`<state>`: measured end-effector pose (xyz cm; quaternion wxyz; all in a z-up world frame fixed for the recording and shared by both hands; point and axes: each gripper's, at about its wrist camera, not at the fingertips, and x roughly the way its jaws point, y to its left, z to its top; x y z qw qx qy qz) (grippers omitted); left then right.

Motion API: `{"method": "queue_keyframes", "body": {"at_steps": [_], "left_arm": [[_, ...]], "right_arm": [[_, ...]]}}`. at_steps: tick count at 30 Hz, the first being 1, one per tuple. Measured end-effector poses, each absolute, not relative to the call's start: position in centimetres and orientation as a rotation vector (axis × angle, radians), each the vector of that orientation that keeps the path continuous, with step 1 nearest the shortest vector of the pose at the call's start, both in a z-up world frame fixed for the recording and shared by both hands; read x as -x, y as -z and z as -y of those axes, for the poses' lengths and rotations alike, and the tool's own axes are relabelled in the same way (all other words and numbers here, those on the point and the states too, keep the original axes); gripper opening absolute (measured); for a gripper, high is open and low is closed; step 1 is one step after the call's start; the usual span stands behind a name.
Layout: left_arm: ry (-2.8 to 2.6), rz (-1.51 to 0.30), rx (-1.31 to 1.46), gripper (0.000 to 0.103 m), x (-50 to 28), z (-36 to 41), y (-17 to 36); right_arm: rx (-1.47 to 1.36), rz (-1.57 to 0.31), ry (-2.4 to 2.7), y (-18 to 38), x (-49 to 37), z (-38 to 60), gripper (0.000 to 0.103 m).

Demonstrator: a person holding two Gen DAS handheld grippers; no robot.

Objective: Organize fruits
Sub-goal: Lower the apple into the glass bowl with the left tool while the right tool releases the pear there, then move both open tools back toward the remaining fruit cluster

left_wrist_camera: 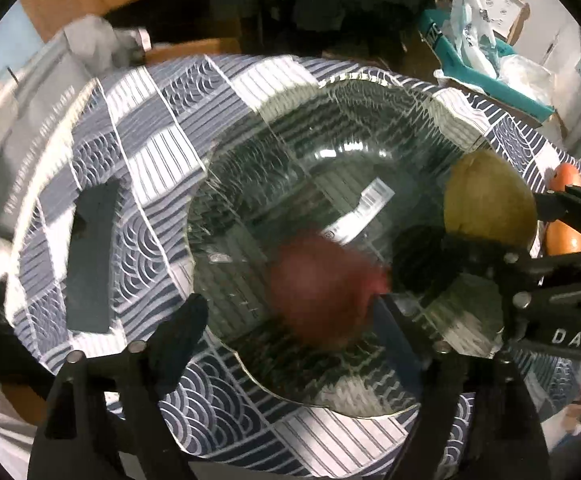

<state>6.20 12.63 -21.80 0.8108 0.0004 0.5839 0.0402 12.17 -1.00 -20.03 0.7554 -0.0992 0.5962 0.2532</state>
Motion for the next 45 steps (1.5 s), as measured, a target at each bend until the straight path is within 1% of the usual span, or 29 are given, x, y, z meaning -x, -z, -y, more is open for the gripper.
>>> {"method": "queue_keyframes", "body": {"at_steps": [5,7,10,14,23,36,45], "left_arm": [[-0.092,-1.246,-0.010,0.087,-6.1,-12.7,21.4],[-0.098,-1.244,-0.020,0.087,-6.0,-12.8,21.3],[-0.094,-1.237,-0.024,0.087,-5.9,-12.6,20.9],[-0.083,-1.215,-0.033,0.087,-5.5,-12.0,19.9],[-0.049,-1.154,-0.056,0.087,-5.2,-10.3,17.3],[0.053,-1.076,-0.095,0.087,-4.5,-5.7,13.7],[0.126,-1.043,-0.099,0.087,-4.1,-2.8,11.6]], "right_arm": [[0.228,-1.299,-0.555,20.1,-11.9,0.8,0.076],[0.213,-1.300,-0.557,20.0,-11.9,0.9,0.078],[0.155,-1.283,-0.564,19.5,-12.1,1.4,0.078],[0.103,-1.217,-0.585,17.5,-12.1,1.8,0.080],[0.072,-1.148,-0.533,14.1,-12.1,3.8,0.080],[0.141,-1.059,-0.388,9.9,-10.0,8.4,0.080],[0.134,-1.013,-0.319,7.3,-7.8,12.7,0.080]]}}
